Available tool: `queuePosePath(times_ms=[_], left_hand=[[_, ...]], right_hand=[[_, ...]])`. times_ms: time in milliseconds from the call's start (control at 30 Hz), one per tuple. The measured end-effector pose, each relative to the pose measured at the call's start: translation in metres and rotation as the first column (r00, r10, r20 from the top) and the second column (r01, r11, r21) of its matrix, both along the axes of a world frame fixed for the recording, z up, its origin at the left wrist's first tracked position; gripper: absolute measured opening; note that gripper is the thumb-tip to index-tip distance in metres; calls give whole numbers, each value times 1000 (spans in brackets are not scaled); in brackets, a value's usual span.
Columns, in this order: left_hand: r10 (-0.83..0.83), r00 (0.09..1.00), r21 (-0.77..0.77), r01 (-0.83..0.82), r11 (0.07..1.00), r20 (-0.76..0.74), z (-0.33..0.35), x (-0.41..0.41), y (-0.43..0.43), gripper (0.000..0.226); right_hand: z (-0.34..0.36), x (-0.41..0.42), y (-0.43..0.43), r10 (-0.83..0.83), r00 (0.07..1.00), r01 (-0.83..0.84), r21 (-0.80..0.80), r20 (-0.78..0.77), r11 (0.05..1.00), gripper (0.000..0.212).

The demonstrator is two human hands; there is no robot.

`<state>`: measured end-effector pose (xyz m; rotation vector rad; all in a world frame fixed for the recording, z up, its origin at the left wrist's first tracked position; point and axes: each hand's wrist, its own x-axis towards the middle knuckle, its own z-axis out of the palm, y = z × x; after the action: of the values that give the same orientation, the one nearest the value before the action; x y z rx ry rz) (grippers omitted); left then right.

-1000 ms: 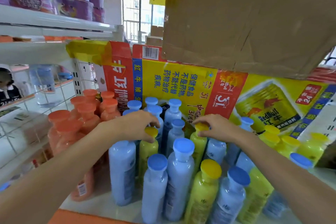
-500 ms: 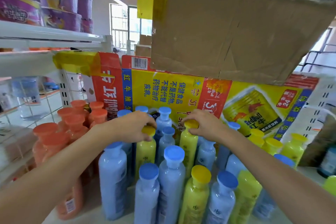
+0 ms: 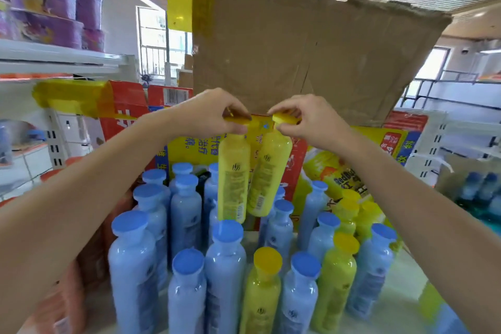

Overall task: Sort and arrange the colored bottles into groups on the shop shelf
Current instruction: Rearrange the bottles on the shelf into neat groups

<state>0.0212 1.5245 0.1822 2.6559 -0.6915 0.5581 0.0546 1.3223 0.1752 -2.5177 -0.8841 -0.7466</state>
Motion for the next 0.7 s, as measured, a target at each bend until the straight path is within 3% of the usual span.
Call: queuePosePath(times_ms=[333,500,700], left_hand=[[-98,994,-142,105,984,58,30,26,-60,31],[-147,983,-119,159,980,107,37,41,-103,31],[-181,982,-82,184,979,43,32,61,-152,31]], right_hand=[[42,-4,-73,-89,992,88,24,84,996,31],[47,3,-112,-155,982,152,37,109,988,30],[47,13,-156,-248,958,248,16,144,969,33]])
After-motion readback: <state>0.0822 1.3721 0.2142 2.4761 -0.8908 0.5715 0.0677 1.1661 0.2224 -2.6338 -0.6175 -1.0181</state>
